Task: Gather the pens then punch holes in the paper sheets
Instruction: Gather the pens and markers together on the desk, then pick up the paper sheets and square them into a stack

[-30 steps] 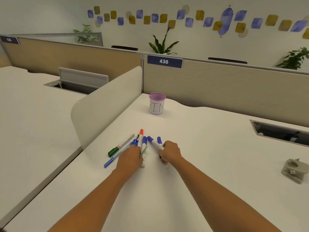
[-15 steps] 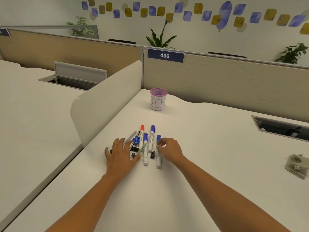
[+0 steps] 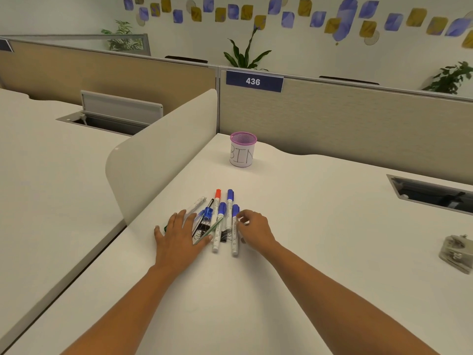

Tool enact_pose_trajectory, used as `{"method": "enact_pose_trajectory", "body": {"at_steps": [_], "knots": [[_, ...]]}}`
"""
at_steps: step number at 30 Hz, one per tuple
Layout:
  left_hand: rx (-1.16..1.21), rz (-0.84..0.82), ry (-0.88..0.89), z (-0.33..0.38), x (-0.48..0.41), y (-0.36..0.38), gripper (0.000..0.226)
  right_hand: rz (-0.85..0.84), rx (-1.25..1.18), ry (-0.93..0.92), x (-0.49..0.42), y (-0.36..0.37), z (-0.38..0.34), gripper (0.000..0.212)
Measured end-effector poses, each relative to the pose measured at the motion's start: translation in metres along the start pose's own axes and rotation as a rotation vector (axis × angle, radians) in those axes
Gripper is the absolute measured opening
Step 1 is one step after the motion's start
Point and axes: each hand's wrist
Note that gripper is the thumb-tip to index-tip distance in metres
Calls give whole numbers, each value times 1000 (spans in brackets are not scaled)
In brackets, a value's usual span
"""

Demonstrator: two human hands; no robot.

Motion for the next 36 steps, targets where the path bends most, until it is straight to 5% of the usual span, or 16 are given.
{"method": "enact_pose_trajectory", "body": {"at_steps": [14,23,36], "knots": [[32,32,42,23,7,-7,59,29,150,-33,5,-6,13,29],[-115,32,126,68,36,-6,62,-43,467,-164,33,-20,31,34],[26,-325,415,173,108,26,54,9,592,24,123,-98,99,42]]}}
Point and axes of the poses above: each hand's wrist, its own x-axis away from the middle knuckle, its own y-axis out of the palm, z = x × y, and after that the axes turned 10 degrees about -y, right-handed
